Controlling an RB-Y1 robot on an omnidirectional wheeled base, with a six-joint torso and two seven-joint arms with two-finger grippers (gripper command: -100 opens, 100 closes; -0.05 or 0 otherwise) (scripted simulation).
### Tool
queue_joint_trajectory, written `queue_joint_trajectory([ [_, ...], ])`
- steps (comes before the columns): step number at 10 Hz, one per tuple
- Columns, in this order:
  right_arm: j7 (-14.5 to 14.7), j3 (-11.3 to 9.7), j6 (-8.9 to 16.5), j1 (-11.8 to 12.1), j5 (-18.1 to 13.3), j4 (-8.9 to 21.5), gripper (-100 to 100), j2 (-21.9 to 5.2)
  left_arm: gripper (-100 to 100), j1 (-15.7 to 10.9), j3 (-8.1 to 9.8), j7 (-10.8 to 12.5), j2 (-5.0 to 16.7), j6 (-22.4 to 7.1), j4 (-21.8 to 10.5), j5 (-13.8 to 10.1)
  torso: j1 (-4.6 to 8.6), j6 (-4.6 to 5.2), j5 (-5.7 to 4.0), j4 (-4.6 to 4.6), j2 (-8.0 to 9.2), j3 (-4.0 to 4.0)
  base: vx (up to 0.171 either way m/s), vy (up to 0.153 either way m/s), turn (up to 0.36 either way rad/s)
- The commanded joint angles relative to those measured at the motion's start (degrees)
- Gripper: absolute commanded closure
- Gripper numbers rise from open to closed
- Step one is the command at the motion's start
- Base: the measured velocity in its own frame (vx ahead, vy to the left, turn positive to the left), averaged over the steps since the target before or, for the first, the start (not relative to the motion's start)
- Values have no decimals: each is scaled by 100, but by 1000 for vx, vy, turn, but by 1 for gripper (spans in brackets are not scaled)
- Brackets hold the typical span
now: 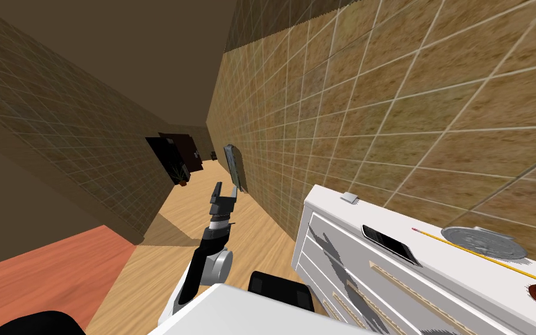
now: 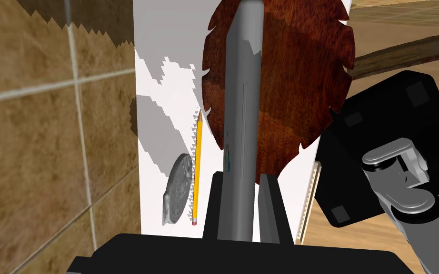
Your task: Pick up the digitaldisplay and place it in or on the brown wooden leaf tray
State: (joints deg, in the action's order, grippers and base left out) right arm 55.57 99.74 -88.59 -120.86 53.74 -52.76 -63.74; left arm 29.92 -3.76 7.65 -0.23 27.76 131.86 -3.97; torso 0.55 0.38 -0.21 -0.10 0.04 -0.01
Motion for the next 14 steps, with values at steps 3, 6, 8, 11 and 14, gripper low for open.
queue_joint_trajectory([
  [3,-23,17,-52,8,-55,16,100,-31,0,0,0,0,0,0,0,0,-25,-6,10,-2,-9,-5,-10,1,25],
  [6,-23,17,-52,8,-55,16,100,-31,0,0,0,0,0,0,0,0,-20,-9,12,-2,-14,-8,-1,-17,-7],
  [8,-23,17,-52,8,-55,16,100,-31,0,0,0,0,0,0,0,0,-24,-14,13,-2,-10,-6,-13,-12,25],
  [11,-32,19,-142,-3,-159,-24,100,-57,0,0,0,0,0,0,0,0,-21,-12,14,-1,-9,-5,-5,-22,-1],
  [14,-32,19,-142,-3,-159,-24,100,-57,0,0,0,0,0,0,0,0,-29,-15,19,-1,-12,-6,-7,-10,13],
])
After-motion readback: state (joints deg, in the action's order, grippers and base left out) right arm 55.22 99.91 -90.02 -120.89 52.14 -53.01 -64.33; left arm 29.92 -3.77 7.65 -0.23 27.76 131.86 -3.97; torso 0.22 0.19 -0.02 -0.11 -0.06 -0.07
